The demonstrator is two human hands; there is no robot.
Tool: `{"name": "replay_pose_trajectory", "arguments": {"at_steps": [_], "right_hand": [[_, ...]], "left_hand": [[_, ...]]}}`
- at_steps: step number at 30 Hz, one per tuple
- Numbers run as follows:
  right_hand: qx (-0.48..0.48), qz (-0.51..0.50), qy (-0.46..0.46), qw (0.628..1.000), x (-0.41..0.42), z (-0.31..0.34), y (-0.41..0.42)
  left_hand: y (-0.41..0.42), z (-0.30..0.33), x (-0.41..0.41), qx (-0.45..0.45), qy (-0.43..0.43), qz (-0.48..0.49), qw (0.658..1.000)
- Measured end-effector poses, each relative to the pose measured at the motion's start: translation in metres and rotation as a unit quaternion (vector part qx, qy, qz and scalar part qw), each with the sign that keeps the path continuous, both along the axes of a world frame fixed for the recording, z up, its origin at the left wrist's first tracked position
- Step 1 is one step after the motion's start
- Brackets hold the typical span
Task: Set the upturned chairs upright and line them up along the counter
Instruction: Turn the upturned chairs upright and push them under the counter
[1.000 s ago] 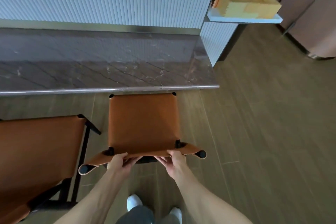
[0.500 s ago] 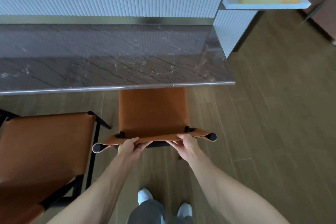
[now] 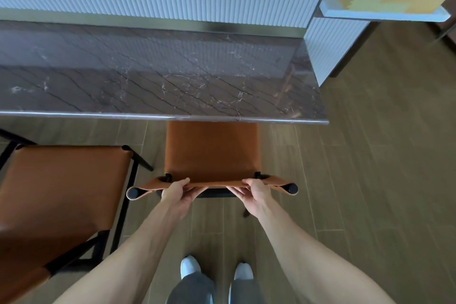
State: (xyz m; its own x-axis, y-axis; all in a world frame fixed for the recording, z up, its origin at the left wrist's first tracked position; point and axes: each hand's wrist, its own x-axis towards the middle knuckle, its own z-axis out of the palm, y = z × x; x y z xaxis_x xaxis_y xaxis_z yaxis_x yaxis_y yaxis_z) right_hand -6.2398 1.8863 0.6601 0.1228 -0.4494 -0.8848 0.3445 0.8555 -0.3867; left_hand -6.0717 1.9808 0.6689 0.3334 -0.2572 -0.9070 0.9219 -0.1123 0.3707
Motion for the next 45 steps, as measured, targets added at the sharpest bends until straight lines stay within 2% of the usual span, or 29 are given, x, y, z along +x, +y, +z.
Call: {"name": "replay_pose_trajectory", "arguments": {"at_steps": [3, 5, 9, 11, 14, 17, 21, 23, 26, 31, 36, 38, 41, 45], "right_hand": [[0.003, 0.065, 0.009, 0.998, -0.008, 0.01, 0.003], [0.016, 0.161, 0.002, 0.987, -0.015, 0.022, 0.006], [-0.005, 0.391, 0.04, 0.92, -0.009, 0.057, 0.003], [-0.035, 0.45, 0.048, 0.891, 0.004, 0.079, 0.002], [-0.107, 0.446, 0.026, 0.888, 0.03, 0.114, 0.009], [-0.211, 0.416, -0.016, 0.884, 0.062, 0.147, 0.028], [-0.309, 0.427, -0.027, 0.849, 0.105, 0.181, 0.072], [-0.369, 0.439, -0.014, 0.819, 0.12, 0.189, 0.099], [-0.417, 0.448, 0.002, 0.791, 0.143, 0.198, 0.143], [-0.453, 0.453, 0.024, 0.767, 0.194, 0.194, 0.237], [-0.456, 0.437, 0.026, 0.775, 0.251, 0.184, 0.359], [-0.465, 0.441, 0.023, 0.767, 0.275, 0.182, 0.402], [-0.462, 0.445, 0.032, 0.766, 0.303, 0.176, 0.446], [-0.484, 0.461, 0.059, 0.741, 0.345, 0.163, 0.476]], "left_hand": [[0.004, 0.013, -0.005, -0.009, -0.022, 0.01, 1.0], [0.007, 0.023, -0.005, -0.004, -0.042, 0.013, 0.999], [0.016, 0.048, -0.011, 0.032, -0.097, 0.014, 0.995], [0.025, 0.065, -0.012, 0.047, -0.13, 0.006, 0.99], [0.043, 0.097, 0.0, 0.034, -0.215, -0.037, 0.975], [0.069, 0.133, 0.021, 0.011, -0.345, -0.094, 0.934], [0.115, 0.175, 0.045, 0.004, -0.472, -0.137, 0.871], [0.146, 0.185, 0.057, -0.005, -0.497, -0.126, 0.859], [0.202, 0.191, 0.079, -0.007, -0.511, -0.097, 0.854], [0.321, 0.187, 0.123, -0.038, -0.496, -0.021, 0.867], [0.454, 0.18, 0.179, -0.04, -0.488, 0.007, 0.872], [0.498, 0.177, 0.203, -0.039, -0.483, 0.027, 0.874], [0.539, 0.171, 0.231, -0.024, -0.457, 0.031, 0.889], [0.563, 0.157, 0.271, -0.031, -0.433, 0.018, 0.901]]}}
